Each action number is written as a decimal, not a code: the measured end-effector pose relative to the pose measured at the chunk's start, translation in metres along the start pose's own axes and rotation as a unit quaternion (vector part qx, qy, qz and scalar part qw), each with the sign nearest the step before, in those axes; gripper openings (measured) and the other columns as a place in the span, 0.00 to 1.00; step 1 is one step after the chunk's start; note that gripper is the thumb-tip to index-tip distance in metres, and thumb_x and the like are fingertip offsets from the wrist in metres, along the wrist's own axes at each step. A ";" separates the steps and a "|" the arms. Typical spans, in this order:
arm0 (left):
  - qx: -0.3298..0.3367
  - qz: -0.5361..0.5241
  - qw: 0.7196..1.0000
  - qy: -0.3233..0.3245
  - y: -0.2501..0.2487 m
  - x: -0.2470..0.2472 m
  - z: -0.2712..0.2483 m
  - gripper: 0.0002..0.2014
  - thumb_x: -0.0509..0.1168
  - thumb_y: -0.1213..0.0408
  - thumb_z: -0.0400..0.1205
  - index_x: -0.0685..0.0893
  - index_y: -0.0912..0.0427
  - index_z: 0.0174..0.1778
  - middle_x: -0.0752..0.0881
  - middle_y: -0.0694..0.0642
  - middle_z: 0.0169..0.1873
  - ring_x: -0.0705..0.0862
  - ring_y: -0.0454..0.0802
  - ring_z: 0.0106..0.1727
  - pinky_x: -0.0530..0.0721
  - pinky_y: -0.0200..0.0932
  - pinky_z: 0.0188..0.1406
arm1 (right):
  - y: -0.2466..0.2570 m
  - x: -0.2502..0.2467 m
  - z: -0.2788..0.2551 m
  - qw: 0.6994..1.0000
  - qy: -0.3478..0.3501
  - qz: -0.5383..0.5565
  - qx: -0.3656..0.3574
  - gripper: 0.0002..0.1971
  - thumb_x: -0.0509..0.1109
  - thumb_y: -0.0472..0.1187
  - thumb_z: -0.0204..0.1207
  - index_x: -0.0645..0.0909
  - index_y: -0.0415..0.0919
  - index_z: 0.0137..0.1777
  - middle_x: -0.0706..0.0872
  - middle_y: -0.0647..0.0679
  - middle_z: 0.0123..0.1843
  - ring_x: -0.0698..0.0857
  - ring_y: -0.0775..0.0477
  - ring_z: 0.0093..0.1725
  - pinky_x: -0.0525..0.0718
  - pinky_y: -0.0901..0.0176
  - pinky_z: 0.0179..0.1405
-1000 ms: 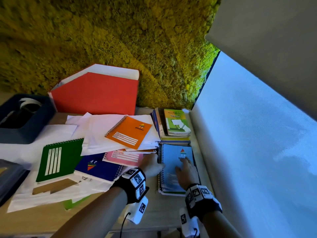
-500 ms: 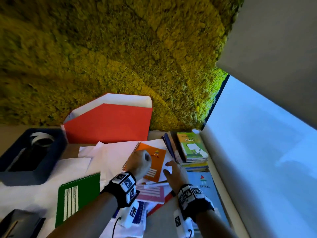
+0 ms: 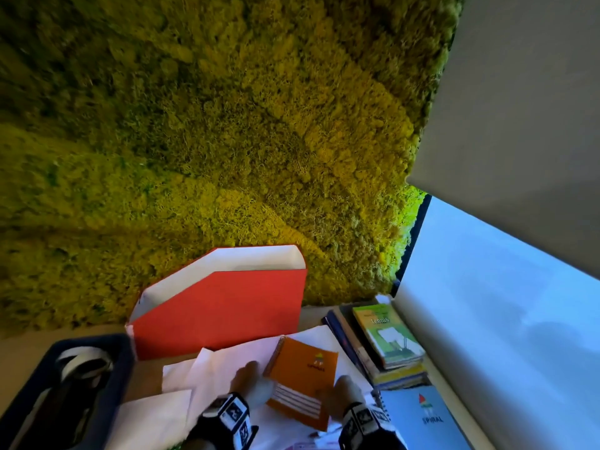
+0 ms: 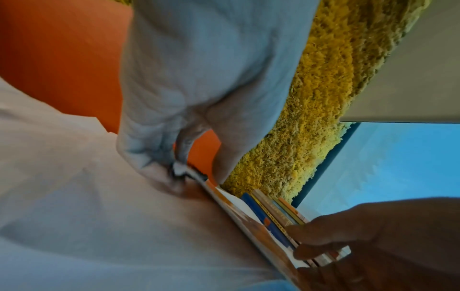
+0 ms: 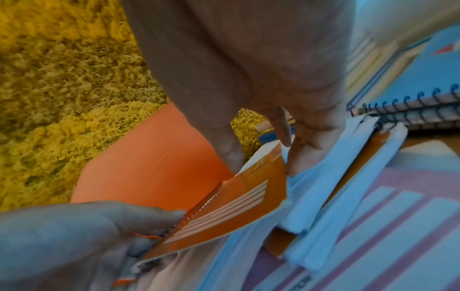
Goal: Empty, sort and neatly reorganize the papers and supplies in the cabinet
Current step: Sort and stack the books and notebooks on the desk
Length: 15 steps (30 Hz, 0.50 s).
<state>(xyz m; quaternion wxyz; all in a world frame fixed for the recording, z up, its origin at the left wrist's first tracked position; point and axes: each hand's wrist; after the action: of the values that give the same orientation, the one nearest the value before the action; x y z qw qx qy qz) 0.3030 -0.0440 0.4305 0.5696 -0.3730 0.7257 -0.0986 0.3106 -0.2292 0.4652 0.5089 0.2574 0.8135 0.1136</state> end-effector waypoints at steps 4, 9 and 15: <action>0.018 -0.091 0.996 -0.018 -0.002 0.002 0.006 0.09 0.66 0.59 0.75 0.71 0.54 0.38 0.84 0.56 0.42 0.84 0.59 0.49 0.83 0.48 0.45 | 0.007 -0.001 -0.004 0.999 0.045 -0.006 -0.015 0.10 0.65 0.50 0.78 0.73 0.45 0.43 0.72 0.51 0.36 0.79 0.45 0.55 0.70 0.63 0.48; 0.134 -0.149 0.972 -0.123 -0.024 -0.021 0.000 0.12 0.68 0.68 0.73 0.75 0.46 0.41 0.87 0.49 0.41 0.86 0.57 0.50 0.78 0.47 0.44 | 0.011 -0.003 0.001 0.997 -0.064 -0.018 -0.047 0.28 0.70 0.56 0.73 0.73 0.40 0.67 0.81 0.41 0.66 0.80 0.43 0.67 0.77 0.60 0.56; 0.303 -0.116 0.933 -0.156 -0.048 -0.058 -0.011 0.07 0.72 0.65 0.78 0.88 0.48 0.47 0.88 0.41 0.35 0.84 0.41 0.37 0.81 0.42 0.37 | 0.029 -0.049 -0.005 0.883 -0.374 -0.128 -0.254 0.42 0.74 0.37 0.68 0.59 0.46 0.81 0.68 0.41 0.71 0.72 0.38 0.69 0.79 0.42 0.64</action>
<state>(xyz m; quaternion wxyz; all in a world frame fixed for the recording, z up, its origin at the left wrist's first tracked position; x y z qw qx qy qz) 0.3175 -0.0430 0.5050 0.7461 -0.2744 0.5155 -0.3200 0.3315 -0.2308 0.5178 0.8334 0.0358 0.5319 0.1456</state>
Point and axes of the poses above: each hand's wrist, its own z-axis towards the middle knuckle, its own x-axis out of the palm, y = z × x
